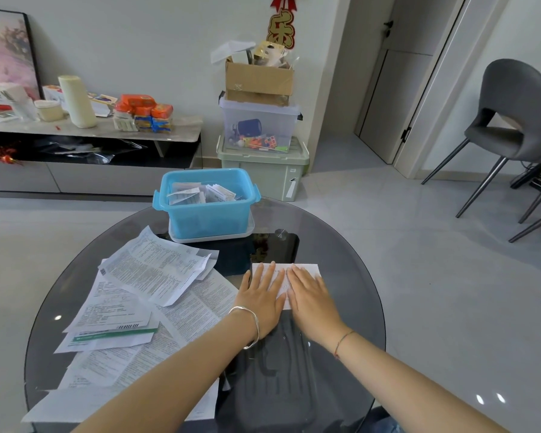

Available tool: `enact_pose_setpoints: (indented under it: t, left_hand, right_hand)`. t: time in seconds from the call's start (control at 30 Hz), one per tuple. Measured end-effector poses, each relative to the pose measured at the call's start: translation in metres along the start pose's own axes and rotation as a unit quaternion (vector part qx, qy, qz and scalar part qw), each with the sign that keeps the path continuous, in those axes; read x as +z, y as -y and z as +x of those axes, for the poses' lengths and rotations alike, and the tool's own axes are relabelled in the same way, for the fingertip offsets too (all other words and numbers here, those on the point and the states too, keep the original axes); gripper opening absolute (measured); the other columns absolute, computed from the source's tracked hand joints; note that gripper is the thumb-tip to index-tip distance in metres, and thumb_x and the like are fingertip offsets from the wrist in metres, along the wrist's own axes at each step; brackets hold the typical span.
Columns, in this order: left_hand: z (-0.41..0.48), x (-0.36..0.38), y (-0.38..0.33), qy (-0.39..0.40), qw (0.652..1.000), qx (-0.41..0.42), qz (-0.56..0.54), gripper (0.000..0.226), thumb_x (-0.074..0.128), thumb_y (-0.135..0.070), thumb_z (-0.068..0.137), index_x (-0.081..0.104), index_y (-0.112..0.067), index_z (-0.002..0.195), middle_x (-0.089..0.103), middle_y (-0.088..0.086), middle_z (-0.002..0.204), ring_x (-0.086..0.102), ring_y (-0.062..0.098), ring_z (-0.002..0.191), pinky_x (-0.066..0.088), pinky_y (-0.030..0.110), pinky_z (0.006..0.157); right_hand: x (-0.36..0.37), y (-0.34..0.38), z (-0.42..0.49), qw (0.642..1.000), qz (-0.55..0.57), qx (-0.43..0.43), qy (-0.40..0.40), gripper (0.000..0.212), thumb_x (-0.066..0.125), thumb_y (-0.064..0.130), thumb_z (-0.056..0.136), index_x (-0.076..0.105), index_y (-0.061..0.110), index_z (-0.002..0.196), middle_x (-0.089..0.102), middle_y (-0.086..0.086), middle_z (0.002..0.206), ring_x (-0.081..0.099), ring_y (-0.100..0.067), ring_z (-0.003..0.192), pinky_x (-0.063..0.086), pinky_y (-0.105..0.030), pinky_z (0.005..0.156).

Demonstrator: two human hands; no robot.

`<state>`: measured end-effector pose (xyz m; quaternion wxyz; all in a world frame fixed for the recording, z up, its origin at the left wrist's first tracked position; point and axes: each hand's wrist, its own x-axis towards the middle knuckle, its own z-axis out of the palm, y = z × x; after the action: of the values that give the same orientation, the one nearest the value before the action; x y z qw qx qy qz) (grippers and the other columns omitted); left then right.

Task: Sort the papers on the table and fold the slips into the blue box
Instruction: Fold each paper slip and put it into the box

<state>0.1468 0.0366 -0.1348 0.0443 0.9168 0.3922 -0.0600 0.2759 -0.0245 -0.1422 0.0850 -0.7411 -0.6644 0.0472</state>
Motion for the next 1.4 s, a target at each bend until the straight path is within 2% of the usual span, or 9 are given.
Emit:
enact_pose_setpoints:
  t: [0.13,0.3,0.57,0.63,0.77,0.9,1.03,1.17,1.4]
  left_hand:
    - [-0.001,-0.002,0.003,0.013,1.0,0.012,0.015,0.056,0.008,-0.039,0.104,-0.013,-0.018,0.151,-0.02,0.004,0.158,-0.014,0.023,0.147,-0.006,0.042,0.119]
    - [-0.004,-0.009,0.012,0.034,0.998,0.007,0.044,0.057,0.008,-0.04,0.103,-0.014,-0.018,0.151,-0.019,0.004,0.159,-0.016,0.023,0.146,-0.008,0.043,0.119]
    - [-0.05,-0.018,-0.012,0.06,0.995,0.072,0.029,0.059,0.012,-0.049,0.102,-0.001,-0.023,0.153,-0.004,-0.001,0.161,-0.002,0.02,0.148,-0.001,0.04,0.12]
    - [-0.055,-0.018,-0.01,0.055,0.995,0.071,0.039,0.059,0.012,-0.049,0.101,-0.001,-0.024,0.153,-0.004,-0.001,0.161,-0.002,0.02,0.148,-0.002,0.04,0.12]
    - [-0.056,-0.02,-0.007,0.059,0.995,0.075,0.035,0.057,0.012,-0.048,0.102,0.0,-0.024,0.153,-0.003,-0.001,0.161,-0.001,0.02,0.148,-0.002,0.04,0.12]
    - [-0.059,-0.025,-0.008,0.065,0.994,0.075,0.038,0.058,0.012,-0.048,0.102,0.002,-0.022,0.153,-0.001,0.0,0.161,0.001,0.019,0.148,-0.002,0.039,0.12]
    - [-0.068,-0.03,-0.006,0.071,0.993,0.067,0.064,0.062,0.01,-0.05,0.101,0.008,-0.016,0.153,0.007,0.002,0.161,0.007,0.019,0.148,-0.001,0.04,0.12]
    - [-0.075,-0.035,0.002,0.082,0.993,0.055,0.056,0.062,0.01,-0.05,0.101,0.011,-0.016,0.153,0.009,0.001,0.161,0.01,0.018,0.147,-0.001,0.04,0.12]
    - [-0.082,-0.031,0.011,0.061,0.996,0.035,0.059,0.064,0.013,-0.052,0.1,0.023,-0.013,0.149,0.026,0.003,0.156,0.018,0.02,0.145,0.004,0.041,0.12]
  right_hand:
    - [-0.006,-0.018,-0.008,0.996,-0.02,0.04,0.077,0.071,-0.006,0.055,0.093,-0.005,0.014,0.152,-0.01,0.002,0.16,-0.011,-0.012,0.146,-0.01,-0.031,0.116]
    - [-0.016,-0.041,-0.022,0.993,-0.047,0.068,0.086,0.053,0.008,0.033,0.104,-0.013,0.018,0.151,-0.017,0.007,0.158,-0.016,-0.012,0.145,-0.01,-0.033,0.118]
    - [-0.015,-0.044,-0.024,0.995,-0.036,0.069,0.068,0.055,0.004,0.036,0.103,-0.007,0.016,0.152,-0.013,0.005,0.159,-0.015,-0.013,0.146,-0.011,-0.032,0.117]
    - [-0.019,-0.042,-0.028,0.998,-0.051,0.03,0.032,0.062,-0.005,0.041,0.097,0.007,0.015,0.153,-0.002,0.004,0.161,-0.007,-0.012,0.147,-0.013,-0.028,0.115]
    - [-0.035,-0.022,-0.043,0.997,0.0,-0.081,0.017,0.046,0.026,0.016,0.101,0.038,0.021,0.145,0.033,0.009,0.152,0.025,-0.004,0.14,-0.005,-0.019,0.116]
    - [-0.035,-0.011,-0.058,0.993,0.0,-0.119,0.02,0.058,0.018,0.024,0.09,0.044,0.02,0.142,0.042,0.006,0.147,0.037,-0.009,0.135,0.015,-0.028,0.119]
    - [-0.03,-0.018,-0.061,0.991,-0.037,-0.126,-0.01,0.05,0.036,0.02,0.087,0.056,0.023,0.133,0.058,-0.004,0.132,0.056,-0.021,0.119,0.041,-0.041,0.106]
    - [-0.03,-0.008,-0.063,0.991,-0.059,-0.123,0.013,0.051,0.036,0.021,0.098,0.031,0.035,0.147,0.037,-0.006,0.148,0.033,-0.025,0.136,0.02,-0.034,0.114]
    - [-0.038,-0.024,-0.069,0.996,-0.03,-0.089,-0.002,0.051,0.036,0.011,0.097,0.041,0.033,0.142,0.035,0.007,0.149,0.028,-0.007,0.138,-0.003,-0.027,0.116]
